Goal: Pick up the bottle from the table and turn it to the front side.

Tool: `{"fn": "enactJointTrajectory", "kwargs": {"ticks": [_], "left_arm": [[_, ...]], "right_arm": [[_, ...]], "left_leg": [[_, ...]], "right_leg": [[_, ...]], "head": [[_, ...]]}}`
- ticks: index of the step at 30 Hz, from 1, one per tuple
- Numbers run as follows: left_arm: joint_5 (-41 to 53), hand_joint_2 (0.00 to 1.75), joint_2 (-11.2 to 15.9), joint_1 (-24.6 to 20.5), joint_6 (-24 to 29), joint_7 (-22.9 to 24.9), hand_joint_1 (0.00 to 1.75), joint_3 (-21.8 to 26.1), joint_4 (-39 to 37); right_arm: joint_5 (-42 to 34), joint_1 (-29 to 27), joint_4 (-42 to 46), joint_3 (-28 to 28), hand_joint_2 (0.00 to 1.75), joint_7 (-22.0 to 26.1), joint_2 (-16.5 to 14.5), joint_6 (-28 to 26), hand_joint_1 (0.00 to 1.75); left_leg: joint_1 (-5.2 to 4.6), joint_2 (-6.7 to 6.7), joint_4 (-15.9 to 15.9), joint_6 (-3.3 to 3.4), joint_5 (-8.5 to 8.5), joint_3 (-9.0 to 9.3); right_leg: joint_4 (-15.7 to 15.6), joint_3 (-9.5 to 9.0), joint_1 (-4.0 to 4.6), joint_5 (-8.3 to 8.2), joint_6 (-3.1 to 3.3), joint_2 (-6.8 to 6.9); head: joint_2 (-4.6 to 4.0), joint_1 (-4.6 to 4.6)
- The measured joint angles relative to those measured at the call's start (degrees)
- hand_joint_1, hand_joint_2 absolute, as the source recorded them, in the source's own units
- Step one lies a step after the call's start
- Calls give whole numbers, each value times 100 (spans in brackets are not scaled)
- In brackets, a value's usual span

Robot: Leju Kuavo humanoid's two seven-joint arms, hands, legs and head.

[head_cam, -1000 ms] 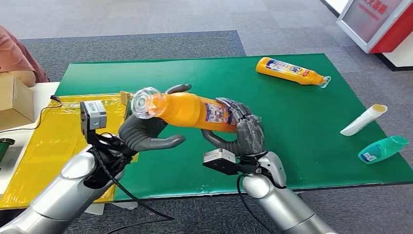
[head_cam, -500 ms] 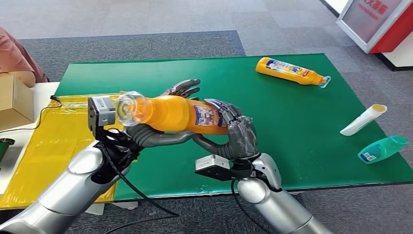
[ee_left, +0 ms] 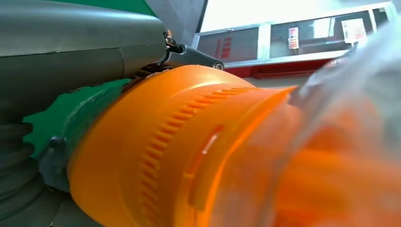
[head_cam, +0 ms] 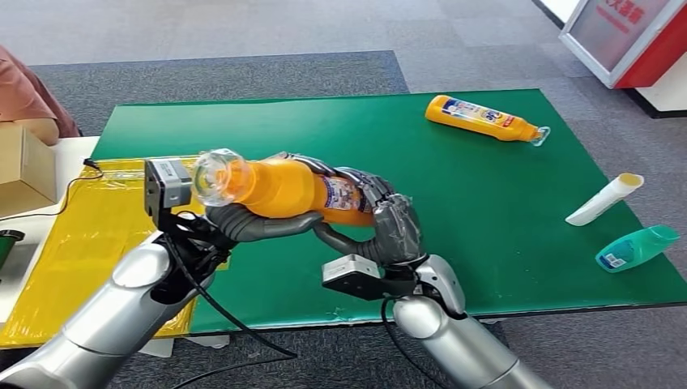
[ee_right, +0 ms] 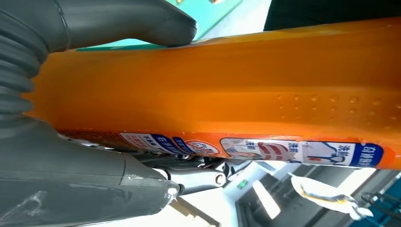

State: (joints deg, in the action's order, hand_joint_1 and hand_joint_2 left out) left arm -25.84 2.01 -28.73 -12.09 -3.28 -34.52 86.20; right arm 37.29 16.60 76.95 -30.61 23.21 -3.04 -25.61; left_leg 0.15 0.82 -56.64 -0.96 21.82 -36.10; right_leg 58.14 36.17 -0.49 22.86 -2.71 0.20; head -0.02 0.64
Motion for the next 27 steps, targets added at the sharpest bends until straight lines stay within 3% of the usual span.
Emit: {"fn": "enactJointTrajectory", "kwargs": {"ticks": [2,3,4,10,15,18,22,27], "left_arm": [[126,175,13,79,54,-77,175,30,-1],[284,175,22,135,109,-151,175,42,-1],[485,175,32,201,179,-244,175,49,4],[1411,175,64,665,624,-690,175,164,267],[1964,175,85,1286,1110,-941,175,589,575],[2227,175,87,1753,1380,-1106,175,936,661],[3419,175,47,2342,2305,-1374,175,1374,793],[4592,175,-14,2868,2800,-1207,175,1638,925]], "right_arm": [[-124,57,-100,39,175,-96,0,210,31],[-215,100,-190,76,175,-169,0,385,6],[-324,141,-297,127,175,-242,0,577,0],[-950,217,-824,600,175,-395,27,1409,0],[-1566,70,-836,1043,175,-498,57,1955,0],[-1714,-69,-666,1224,175,-573,102,2122,0],[-1842,-323,-226,1408,175,-617,169,2202,0],[-2263,-649,484,1614,175,-505,207,2300,0]], "left_leg": [[0,1,0,0,0,1],[0,1,0,0,0,1],[0,1,0,0,0,1],[-1,-3,0,1,0,-2],[-1,-2,0,-1,5,-2],[0,0,0,-6,9,-1],[0,0,0,-5,12,-2],[0,-1,0,1,22,-2]], "right_leg": [[0,0,0,0,0,-1],[0,0,0,0,0,-1],[0,0,0,0,0,0],[0,-1,-1,0,-1,4],[0,1,-1,4,2,4],[0,4,0,8,7,2],[0,6,0,13,4,2],[-1,3,0,20,-1,3]], "head": [[0,0],[0,-1],[0,0],[0,0],[0,0],[0,0],[0,0],[0,1]]}}
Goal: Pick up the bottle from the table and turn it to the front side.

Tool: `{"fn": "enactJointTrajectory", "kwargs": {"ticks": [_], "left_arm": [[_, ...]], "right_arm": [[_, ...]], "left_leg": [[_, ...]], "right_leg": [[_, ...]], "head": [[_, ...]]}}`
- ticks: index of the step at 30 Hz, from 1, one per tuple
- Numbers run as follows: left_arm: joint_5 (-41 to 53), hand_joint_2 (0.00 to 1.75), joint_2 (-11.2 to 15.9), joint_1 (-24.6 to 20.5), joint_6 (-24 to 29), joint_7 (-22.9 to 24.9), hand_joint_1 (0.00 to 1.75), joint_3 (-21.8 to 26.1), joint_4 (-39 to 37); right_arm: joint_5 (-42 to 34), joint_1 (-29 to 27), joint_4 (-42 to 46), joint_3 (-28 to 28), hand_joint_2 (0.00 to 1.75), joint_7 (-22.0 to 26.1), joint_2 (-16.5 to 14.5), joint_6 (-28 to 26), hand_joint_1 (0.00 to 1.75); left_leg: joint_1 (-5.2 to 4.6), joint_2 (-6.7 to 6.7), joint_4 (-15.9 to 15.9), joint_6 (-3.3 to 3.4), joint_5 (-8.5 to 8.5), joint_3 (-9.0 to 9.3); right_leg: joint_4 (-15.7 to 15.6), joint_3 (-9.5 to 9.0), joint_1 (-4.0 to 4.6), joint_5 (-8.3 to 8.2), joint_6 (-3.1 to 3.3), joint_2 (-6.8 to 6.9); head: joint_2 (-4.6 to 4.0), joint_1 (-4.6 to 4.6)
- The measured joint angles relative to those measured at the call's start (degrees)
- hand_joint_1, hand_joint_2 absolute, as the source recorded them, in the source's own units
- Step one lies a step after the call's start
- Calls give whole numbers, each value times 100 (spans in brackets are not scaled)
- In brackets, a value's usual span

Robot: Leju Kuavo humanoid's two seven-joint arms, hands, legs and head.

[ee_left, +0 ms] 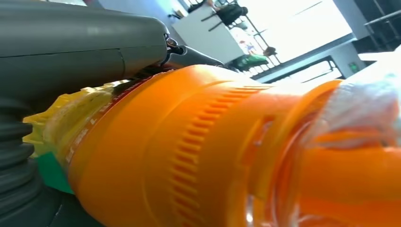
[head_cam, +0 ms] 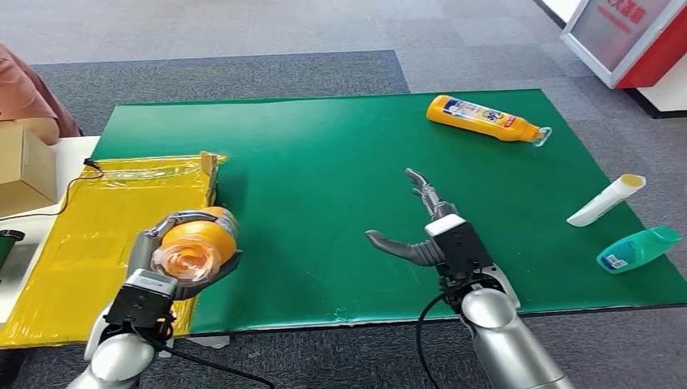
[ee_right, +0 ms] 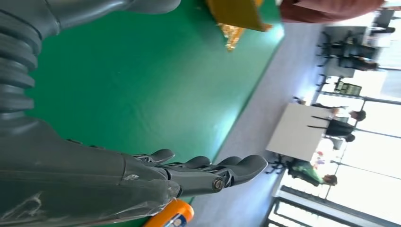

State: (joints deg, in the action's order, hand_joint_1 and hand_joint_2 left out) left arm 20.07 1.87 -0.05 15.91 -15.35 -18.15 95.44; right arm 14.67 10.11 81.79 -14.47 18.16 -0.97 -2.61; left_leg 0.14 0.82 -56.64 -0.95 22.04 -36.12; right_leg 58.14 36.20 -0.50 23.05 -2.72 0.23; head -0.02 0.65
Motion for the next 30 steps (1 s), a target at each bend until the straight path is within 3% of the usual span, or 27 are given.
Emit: {"fn": "enactJointTrajectory", "kwargs": {"ticks": [5,10,14,20,30], "left_arm": [[2308,175,-10,212,820,556,175,165,-117],[4383,175,0,198,1062,1249,175,403,-705],[5372,175,4,118,1061,1721,175,556,-1249],[5839,175,30,-116,866,2070,175,747,-1993],[5956,175,178,-699,923,1935,175,980,-3157]], "right_arm": [[-359,-211,661,85,175,203,5,292,0],[-292,-228,1201,13,175,246,10,410,0],[-172,-213,1381,-104,175,155,11,410,0],[-57,-168,1414,-280,175,105,12,446,0],[-21,-23,1545,-657,175,117,21,547,0]], "left_leg": [[0,0,0,-1,3,1],[1,0,0,-5,1,3],[1,-1,0,-5,-1,4],[1,-1,0,-5,-1,3],[1,-1,0,-8,-3,6]], "right_leg": [[-1,-1,-1,0,0,0],[0,-1,1,-1,2,-1],[0,-3,1,-1,2,0],[0,-3,1,-1,1,0],[1,-4,1,-3,4,0]], "head": [[0,0],[0,0],[0,0],[0,-1],[0,-2]]}}
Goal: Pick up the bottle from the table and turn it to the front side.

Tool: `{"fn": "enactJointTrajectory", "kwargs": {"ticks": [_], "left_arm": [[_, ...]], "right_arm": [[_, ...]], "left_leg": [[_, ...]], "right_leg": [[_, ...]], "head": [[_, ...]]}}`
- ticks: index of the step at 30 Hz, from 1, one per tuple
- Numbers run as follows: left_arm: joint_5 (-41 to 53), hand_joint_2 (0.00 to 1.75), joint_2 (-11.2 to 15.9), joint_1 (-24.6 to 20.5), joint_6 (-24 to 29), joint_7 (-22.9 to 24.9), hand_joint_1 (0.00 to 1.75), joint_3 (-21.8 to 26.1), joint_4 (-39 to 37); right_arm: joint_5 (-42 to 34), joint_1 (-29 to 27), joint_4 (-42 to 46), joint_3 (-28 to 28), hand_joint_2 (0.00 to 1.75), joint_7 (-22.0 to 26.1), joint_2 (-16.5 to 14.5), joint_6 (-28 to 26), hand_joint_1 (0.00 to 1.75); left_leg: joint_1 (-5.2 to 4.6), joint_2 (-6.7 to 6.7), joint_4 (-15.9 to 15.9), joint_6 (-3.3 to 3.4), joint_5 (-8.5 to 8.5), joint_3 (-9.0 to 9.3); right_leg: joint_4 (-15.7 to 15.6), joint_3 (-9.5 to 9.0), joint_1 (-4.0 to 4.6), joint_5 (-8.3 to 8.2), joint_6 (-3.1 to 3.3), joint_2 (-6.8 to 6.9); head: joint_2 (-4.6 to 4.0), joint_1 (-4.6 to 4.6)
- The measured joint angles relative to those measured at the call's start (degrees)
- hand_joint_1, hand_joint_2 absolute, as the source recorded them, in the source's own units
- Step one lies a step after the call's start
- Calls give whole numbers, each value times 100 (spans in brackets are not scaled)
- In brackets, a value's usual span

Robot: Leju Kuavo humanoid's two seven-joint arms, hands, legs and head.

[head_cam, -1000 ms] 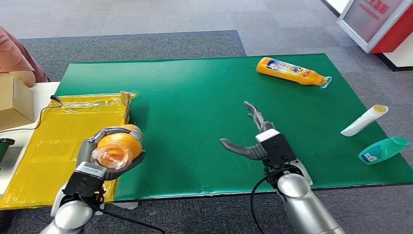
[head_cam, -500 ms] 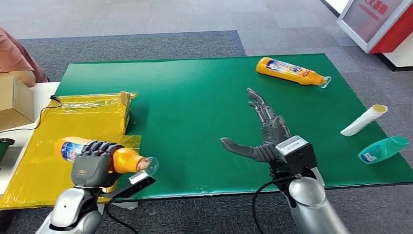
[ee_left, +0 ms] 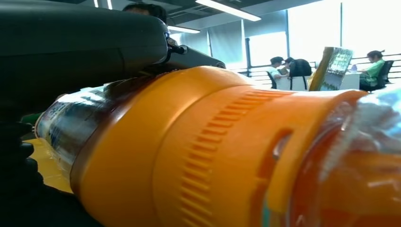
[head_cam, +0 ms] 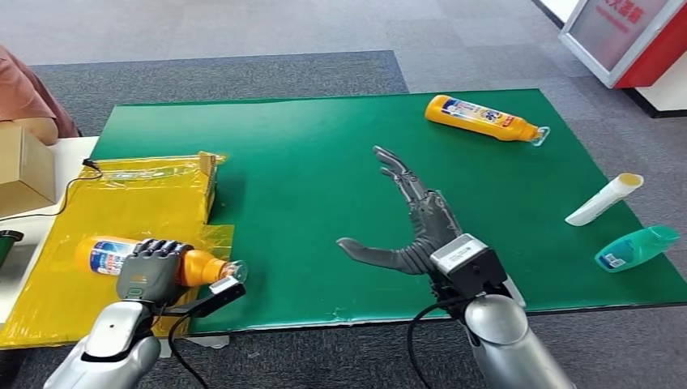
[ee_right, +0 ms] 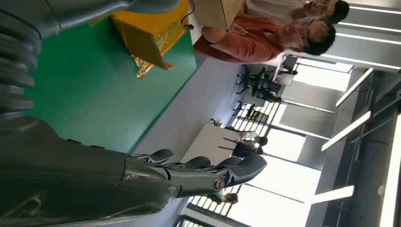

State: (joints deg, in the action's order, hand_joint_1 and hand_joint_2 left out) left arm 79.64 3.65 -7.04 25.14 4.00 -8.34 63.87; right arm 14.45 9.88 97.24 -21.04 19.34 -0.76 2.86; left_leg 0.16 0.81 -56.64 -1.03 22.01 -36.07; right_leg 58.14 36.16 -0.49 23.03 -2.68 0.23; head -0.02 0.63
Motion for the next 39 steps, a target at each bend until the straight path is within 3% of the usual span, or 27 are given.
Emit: {"fn": "enactJointTrajectory", "kwargs": {"ticks": [10,23,27,39], "left_arm": [[158,175,37,-635,279,-56,175,33,-892],[19,175,81,-1052,427,-6,171,130,-1397],[-335,175,3,-1204,408,-87,0,248,-1498],[-1019,175,-181,-1242,518,-454,0,349,-1507]], "right_arm": [[50,109,7,-374,175,1,80,63,0],[50,114,4,-570,175,0,135,102,0],[63,120,4,-657,175,-11,135,121,0],[159,129,2,-791,175,-54,137,96,0]], "left_leg": [[0,-1,0,-8,-9,4],[1,-1,0,-6,-13,4],[1,-1,0,-5,-15,3],[0,-1,0,-4,-12,2]], "right_leg": [[1,-4,0,-9,7,0],[2,-2,1,-10,7,0],[2,-3,1,-11,7,1],[2,-2,0,-10,6,0]], "head": [[0,1],[0,1],[0,0],[0,1]]}}
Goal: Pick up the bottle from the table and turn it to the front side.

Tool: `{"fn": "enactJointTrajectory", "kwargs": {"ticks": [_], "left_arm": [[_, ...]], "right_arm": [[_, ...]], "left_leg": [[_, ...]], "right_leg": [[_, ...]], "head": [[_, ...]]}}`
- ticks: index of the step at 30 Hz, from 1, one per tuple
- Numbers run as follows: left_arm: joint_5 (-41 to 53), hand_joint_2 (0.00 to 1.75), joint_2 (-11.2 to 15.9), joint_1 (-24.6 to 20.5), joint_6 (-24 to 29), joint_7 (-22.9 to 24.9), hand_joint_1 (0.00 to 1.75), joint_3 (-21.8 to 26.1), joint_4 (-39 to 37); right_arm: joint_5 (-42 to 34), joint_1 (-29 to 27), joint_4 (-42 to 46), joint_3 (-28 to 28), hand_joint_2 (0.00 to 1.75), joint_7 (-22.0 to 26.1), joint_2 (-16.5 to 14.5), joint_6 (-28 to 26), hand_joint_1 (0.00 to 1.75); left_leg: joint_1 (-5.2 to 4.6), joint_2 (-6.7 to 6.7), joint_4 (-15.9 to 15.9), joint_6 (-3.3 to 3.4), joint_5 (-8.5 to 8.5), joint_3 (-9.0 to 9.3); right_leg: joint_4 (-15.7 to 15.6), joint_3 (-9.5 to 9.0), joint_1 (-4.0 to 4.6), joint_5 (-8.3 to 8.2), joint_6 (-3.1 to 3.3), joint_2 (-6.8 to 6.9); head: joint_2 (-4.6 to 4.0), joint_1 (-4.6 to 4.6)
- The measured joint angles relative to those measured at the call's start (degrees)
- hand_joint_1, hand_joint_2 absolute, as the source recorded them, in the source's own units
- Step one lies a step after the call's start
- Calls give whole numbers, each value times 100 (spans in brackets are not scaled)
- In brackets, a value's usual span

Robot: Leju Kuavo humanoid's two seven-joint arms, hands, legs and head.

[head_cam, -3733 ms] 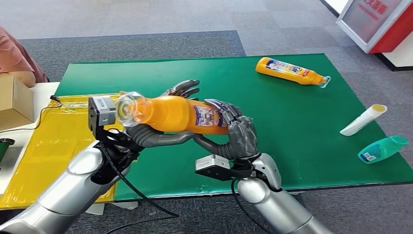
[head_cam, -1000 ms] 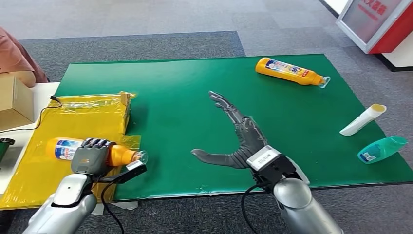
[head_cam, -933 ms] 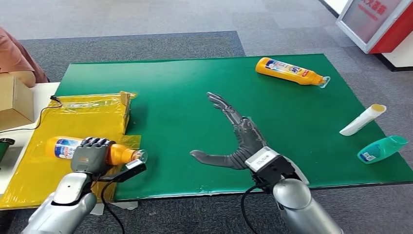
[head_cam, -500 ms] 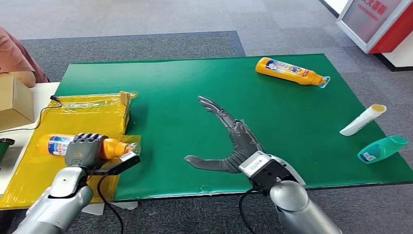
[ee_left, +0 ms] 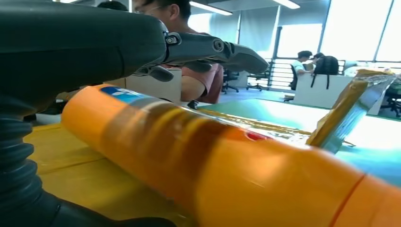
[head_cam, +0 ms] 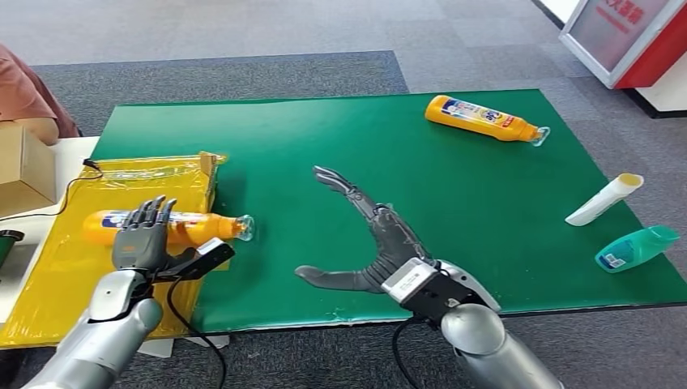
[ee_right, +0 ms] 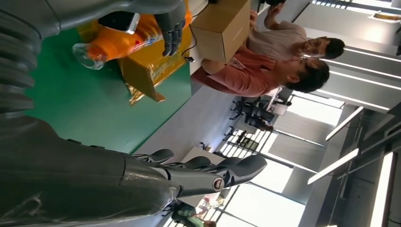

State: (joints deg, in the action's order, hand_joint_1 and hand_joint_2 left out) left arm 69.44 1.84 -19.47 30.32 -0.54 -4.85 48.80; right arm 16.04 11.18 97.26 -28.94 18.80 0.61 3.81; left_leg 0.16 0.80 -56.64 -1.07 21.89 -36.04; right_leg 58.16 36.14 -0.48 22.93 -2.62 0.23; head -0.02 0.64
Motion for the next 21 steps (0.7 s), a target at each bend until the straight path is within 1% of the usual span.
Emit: {"fn": "enactJointTrajectory", "kwargs": {"ticks": [5,11,13,15,17,18,19,21], "left_arm": [[-337,175,-67,213,7,-170,0,15,312],[-525,175,-114,406,7,-253,0,15,663],[-745,175,-134,477,-8,-396,0,16,807],[-1272,175,-180,627,-141,-682,0,15,1121],[-2085,175,-242,837,-521,-1000,0,3,1590],[-2624,175,-265,960,-857,-1149,0,-15,1875],[-3272,175,-277,1102,-1313,-1291,0,-39,2184],[-4790,175,-262,1438,-2500,-1574,0,-101,2906]], "right_arm": [[28,-26,0,-6,175,1,8,-36,0],[44,-35,0,-8,175,0,24,-70,0],[61,-44,0,-8,175,0,34,-86,0],[105,-84,1,-8,175,0,45,-114,0],[161,-159,4,-6,175,1,60,-157,0],[190,-209,13,0,175,3,71,-182,0],[219,-270,26,13,175,9,84,-203,0],[265,-410,57,57,175,47,113,-229,0]], "left_leg": [[0,0,0,0,0,0],[0,0,0,0,0,0],[0,0,0,0,0,0],[0,0,0,0,0,0],[0,0,0,1,2,0],[0,1,0,1,4,0],[0,1,0,1,7,0],[0,2,0,2,13,-1]], "right_leg": [[0,1,0,1,0,0],[0,0,0,1,0,0],[0,0,0,0,0,0],[0,1,0,1,0,0],[-1,1,0,1,-1,0],[-1,1,0,2,-1,0],[-1,1,0,3,-1,-1],[-1,2,0,7,-2,-2]], "head": [[0,-1],[0,0],[0,0],[0,0],[0,0],[0,0],[0,0],[0,1]]}}
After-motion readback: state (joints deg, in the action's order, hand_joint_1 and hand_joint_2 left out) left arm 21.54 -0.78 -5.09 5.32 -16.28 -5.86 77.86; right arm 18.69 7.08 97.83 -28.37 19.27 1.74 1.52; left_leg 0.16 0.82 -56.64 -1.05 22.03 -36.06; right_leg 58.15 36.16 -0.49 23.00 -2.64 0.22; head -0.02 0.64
